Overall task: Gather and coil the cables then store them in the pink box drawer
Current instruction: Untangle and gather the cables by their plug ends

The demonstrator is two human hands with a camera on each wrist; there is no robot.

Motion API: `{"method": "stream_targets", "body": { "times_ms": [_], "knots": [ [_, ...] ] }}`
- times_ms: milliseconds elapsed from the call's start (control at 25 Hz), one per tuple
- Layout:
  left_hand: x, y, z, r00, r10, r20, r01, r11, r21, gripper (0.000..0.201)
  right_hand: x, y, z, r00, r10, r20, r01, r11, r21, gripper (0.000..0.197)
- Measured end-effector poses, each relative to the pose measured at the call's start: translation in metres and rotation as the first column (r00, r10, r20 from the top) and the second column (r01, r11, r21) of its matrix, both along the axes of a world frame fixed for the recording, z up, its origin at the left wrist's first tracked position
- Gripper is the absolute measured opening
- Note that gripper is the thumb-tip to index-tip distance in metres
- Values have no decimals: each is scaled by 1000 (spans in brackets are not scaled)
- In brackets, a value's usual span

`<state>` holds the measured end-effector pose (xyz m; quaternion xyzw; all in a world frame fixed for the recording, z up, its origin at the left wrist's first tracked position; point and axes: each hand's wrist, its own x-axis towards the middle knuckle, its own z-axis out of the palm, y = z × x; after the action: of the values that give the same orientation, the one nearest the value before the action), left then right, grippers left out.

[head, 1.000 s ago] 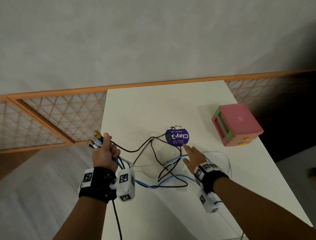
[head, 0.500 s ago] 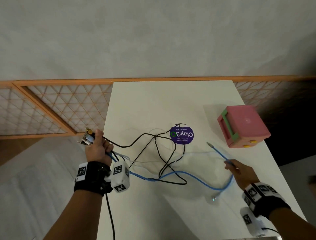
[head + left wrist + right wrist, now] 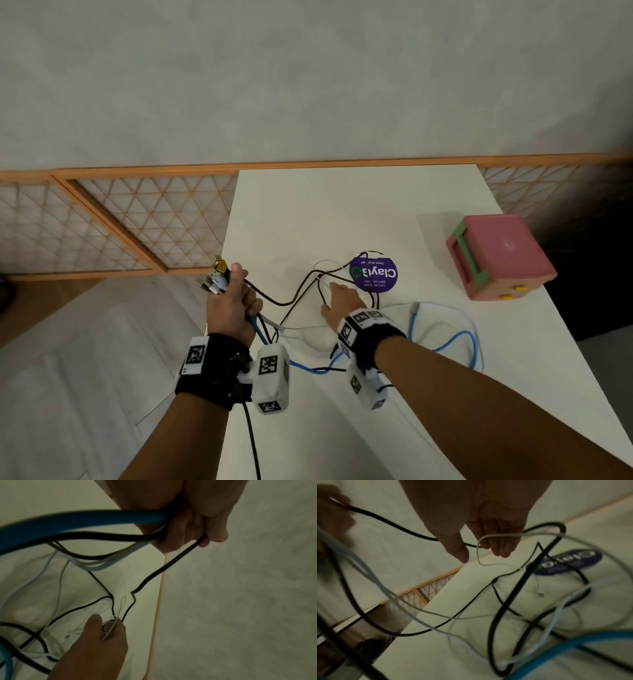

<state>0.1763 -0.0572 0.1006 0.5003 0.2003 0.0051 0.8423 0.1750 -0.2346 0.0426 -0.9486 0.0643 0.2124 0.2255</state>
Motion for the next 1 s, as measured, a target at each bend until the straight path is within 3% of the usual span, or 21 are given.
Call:
{"method": "stream_targets", "body": {
  "times_ms": [120, 240, 320, 360, 440, 480, 520, 640, 840, 920, 1000],
  "knots": [
    [5, 8, 3, 1000, 26, 15, -26, 1000, 15, 25, -10, -1, 7, 997, -73, 15, 68, 972, 223, 33],
    [13, 25, -3, 996, 90, 22, -90, 995, -36, 27, -40, -37, 34, 996, 8, 85, -47, 881, 470, 21],
    [18, 35, -7, 990, 139, 17, -137, 989, -58, 29, -63, -80, 60, 973, -224, 56, 114, 679, 725, 27],
    [19, 39, -8, 988, 154, 12, -153, 986, -64, 30, -73, -108, 69, 902, -431, 14, 240, 527, 815, 40],
    [19, 47, -13, 985, 171, 2, -170, 983, -75, 31, -92, -159, 76, 667, -723, -180, 413, 158, 897, 46],
    [17, 49, -15, 985, 174, 0, -174, 981, -81, 32, -101, -178, 73, 566, -792, -228, 468, 81, 880, 39],
    [15, 51, -16, 985, 173, -5, -173, 981, -87, 32, -107, -189, 67, 520, -823, -229, 526, 97, 845, 32],
    [6, 49, -16, 989, 148, -27, -150, 985, -87, 35, -112, -196, 38, 526, -834, -170, 647, 262, 716, 23],
    [-2, 53, -7, 996, 80, 34, -77, 994, -75, 41, -111, -201, -27, 510, -828, -234, 801, 358, 480, 8],
    [-6, 60, -2, 997, 68, 41, -64, 994, -88, 47, -113, -204, -43, 462, -858, -225, 858, 369, 356, 25],
    [-12, 69, 1, 997, 70, 23, -67, 991, -119, 47, -115, -207, -44, 431, -901, -49, 895, 420, 153, 44]
  ]
}}
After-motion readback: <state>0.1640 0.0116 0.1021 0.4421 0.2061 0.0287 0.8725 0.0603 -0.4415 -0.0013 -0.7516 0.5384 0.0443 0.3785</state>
